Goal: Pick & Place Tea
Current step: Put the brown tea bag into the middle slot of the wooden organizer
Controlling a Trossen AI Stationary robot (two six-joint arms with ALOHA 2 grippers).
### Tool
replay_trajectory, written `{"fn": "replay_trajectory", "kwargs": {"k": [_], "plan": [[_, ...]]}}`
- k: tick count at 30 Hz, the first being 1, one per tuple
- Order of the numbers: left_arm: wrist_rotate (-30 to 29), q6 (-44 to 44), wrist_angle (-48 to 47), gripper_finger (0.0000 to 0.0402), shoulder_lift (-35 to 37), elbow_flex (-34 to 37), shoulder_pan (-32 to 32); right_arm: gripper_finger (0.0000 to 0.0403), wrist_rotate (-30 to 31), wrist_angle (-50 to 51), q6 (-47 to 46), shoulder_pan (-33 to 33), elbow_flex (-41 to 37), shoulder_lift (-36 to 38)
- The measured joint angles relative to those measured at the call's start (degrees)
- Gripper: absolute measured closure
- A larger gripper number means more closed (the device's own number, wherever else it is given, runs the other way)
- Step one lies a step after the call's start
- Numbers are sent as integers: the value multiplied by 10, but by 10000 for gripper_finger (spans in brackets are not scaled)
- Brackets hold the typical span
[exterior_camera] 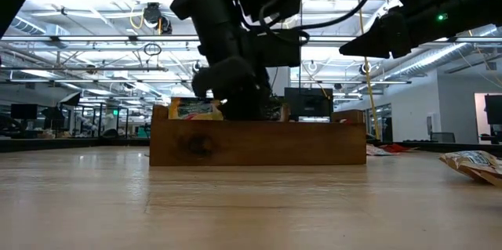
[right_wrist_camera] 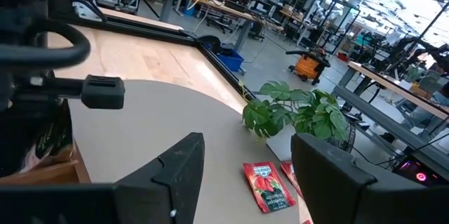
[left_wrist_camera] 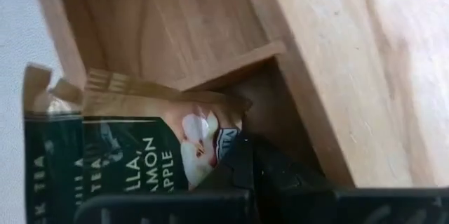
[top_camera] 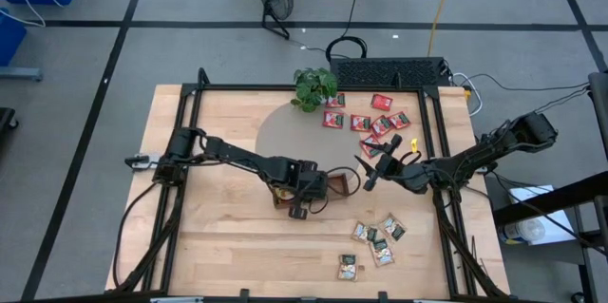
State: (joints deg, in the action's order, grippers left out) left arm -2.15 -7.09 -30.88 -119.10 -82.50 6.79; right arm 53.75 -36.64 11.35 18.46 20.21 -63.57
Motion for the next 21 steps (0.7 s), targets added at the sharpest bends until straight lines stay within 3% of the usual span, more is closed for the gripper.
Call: {"fn": "replay_trajectory", "kwargs": {"k": [8, 21], "plan": [[-113, 18, -7, 399, -2, 1, 9, 206, 0, 0, -1, 0, 0, 0], [-108, 15, 10, 372, 33, 2, 20, 207, 0, 0, -2, 0, 0, 0]]}}
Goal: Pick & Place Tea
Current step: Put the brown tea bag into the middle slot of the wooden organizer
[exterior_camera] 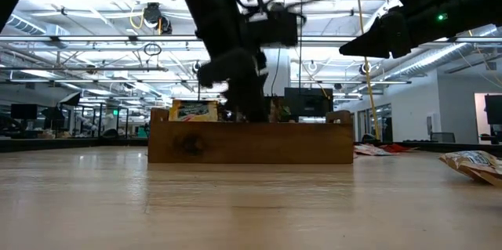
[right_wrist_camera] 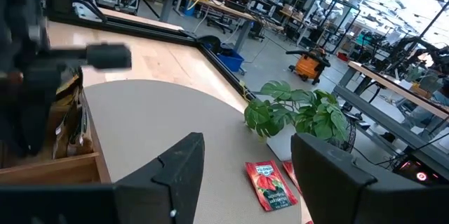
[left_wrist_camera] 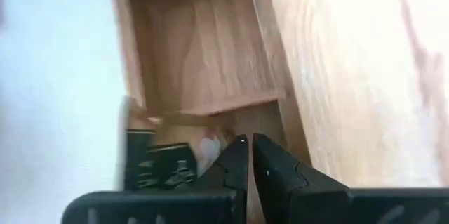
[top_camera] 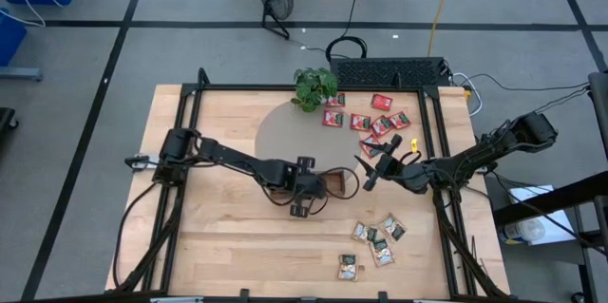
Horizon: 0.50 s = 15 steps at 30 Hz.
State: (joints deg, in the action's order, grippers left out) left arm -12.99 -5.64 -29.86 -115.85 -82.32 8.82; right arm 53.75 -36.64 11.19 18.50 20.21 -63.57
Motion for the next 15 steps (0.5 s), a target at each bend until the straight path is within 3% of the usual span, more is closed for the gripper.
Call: {"fn": "replay_trajectory", "kwargs": {"k": [7, 12, 15], "plan": [[-6, 0, 1, 370, 65, 0, -2, 206, -2, 0, -15, 6, 0, 0], [-7, -3, 12, 369, 131, 4, -2, 206, -91, 0, 10, 43, 0, 0], [-5, -23, 78, 369, 183, 41, -2, 206, -121, 17, 1, 74, 0, 0]]}}
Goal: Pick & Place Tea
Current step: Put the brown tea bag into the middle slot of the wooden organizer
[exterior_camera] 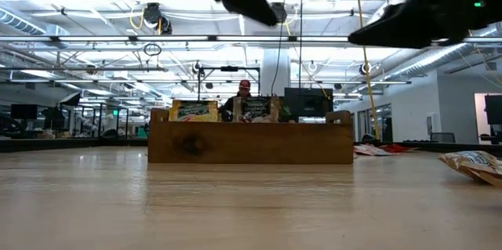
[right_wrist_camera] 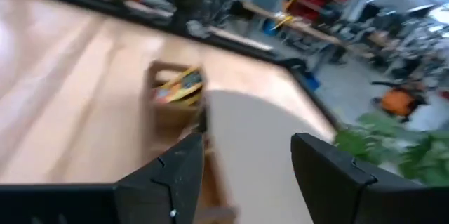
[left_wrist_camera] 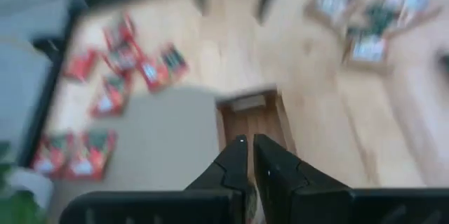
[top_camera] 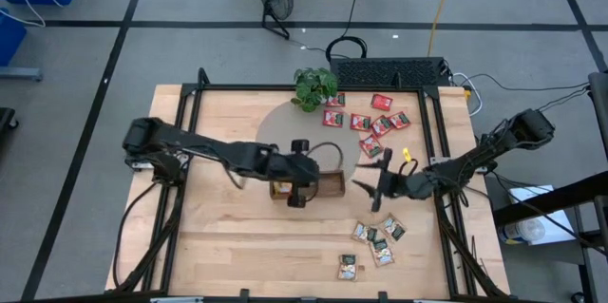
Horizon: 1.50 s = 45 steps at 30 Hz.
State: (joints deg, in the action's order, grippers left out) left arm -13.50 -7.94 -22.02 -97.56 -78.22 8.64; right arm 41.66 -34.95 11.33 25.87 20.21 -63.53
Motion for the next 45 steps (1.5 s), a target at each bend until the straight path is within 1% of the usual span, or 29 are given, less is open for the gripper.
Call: {"fn": "replay_trajectory", "kwargs": {"k": [2, 3, 5, 8, 10, 13, 14, 16, 18, 19, 22, 27, 33, 37, 42, 45], "plan": [[14, -11, 67, 369, 42, 47, 0, 204, -1, 41, -27, 23, 6, 0], [18, -14, 106, 369, 63, 74, 0, 201, -9, 79, -47, 35, 16, 0], [24, -14, 182, 369, 105, 134, 0, 193, -33, 181, -110, 57, 47, -2], [25, -7, 305, 369, 155, 224, -4, 177, -77, 357, -241, 79, 124, -24], [24, 4, 375, 369, 176, 274, -6, 167, -128, 478, -326, 90, 181, -52], [24, 18, 463, 369, 188, 326, -9, 159, -224, 625, -445, 100, 245, -99], [24, 22, 481, 369, 189, 338, -9, 159, -256, 666, -489, 103, 258, -110], [26, 27, 496, 369, 189, 355, -8, 162, -321, 711, -573, 104, 263, -125], [26, 40, 494, 369, 189, 364, -8, 166, -372, 731, -648, 106, 257, -132], [26, 48, 489, 369, 189, 367, -8, 169, -384, 735, -687, 111, 252, -133], [26, 62, 476, 369, 189, 373, -8, 175, -388, 729, -777, 131, 227, -132], [27, 62, 477, 369, 189, 373, -8, 174, -387, 728, -858, 145, 185, -132], [30, 72, 475, 369, 189, 373, -8, 168, -384, 687, -872, 145, 140, -129], [30, 70, 476, 369, 189, 373, -8, 170, -383, 671, -870, 145, 134, -124], [30, 68, 476, 369, 189, 373, -8, 178, -381, 665, -856, 150, 132, -114], [30, 68, 476, 369, 189, 373, -8, 193, -380, 666, -856, 154, 131, -114]]}}
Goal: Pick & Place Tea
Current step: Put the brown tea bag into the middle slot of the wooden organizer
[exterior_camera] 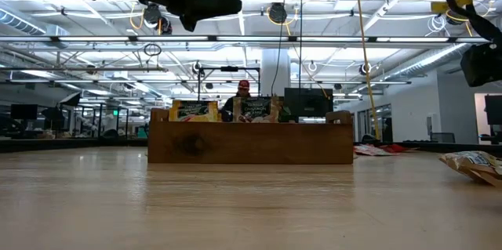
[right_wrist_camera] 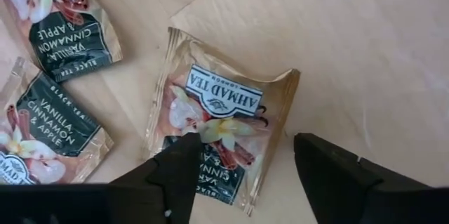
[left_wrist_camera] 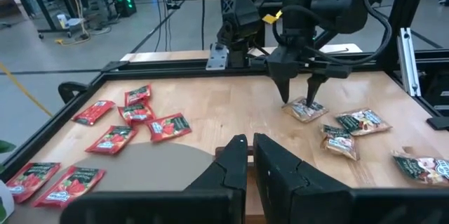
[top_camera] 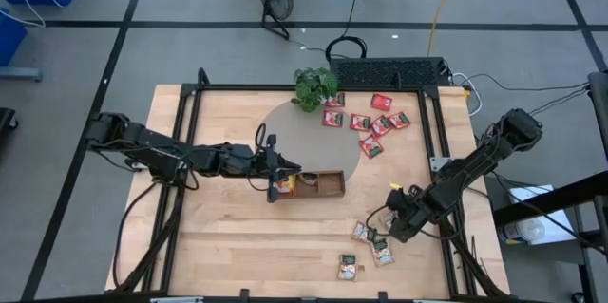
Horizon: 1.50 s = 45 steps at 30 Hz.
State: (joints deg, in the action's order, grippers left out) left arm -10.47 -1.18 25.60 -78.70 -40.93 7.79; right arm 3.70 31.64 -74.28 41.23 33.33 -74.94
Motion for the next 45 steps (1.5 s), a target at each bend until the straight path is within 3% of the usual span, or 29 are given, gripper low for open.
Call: {"fn": "replay_trajectory", "kwargs": {"k": [5, 11, 13, 18, 24, 29, 41, 45], "plan": [[0, 0, 0, 369, 0, 0, 0, 246, 1, -5, -12, 1, -25, 1], [0, 0, 0, 369, 0, 0, 0, 372, 20, -36, -37, 6, -67, 0], [0, 0, 0, 369, 0, 0, 0, 393, 32, -48, -37, 11, -77, -1], [0, 0, 0, 369, 0, 0, 0, 402, 101, -62, -14, 22, -65, 0], [1, 0, 12, 369, 0, 0, 0, 403, 273, -42, 63, 31, -20, 23], [1, 0, 17, 369, 0, -1, 0, 403, 393, -105, 164, 44, -3, 32], [0, -8, 20, 369, 0, -1, 0, 403, 597, -269, 400, 30, -10, 33], [0, -17, 21, 369, 0, -1, -4, 403, 621, -443, 508, -10, -51, 17]]}}
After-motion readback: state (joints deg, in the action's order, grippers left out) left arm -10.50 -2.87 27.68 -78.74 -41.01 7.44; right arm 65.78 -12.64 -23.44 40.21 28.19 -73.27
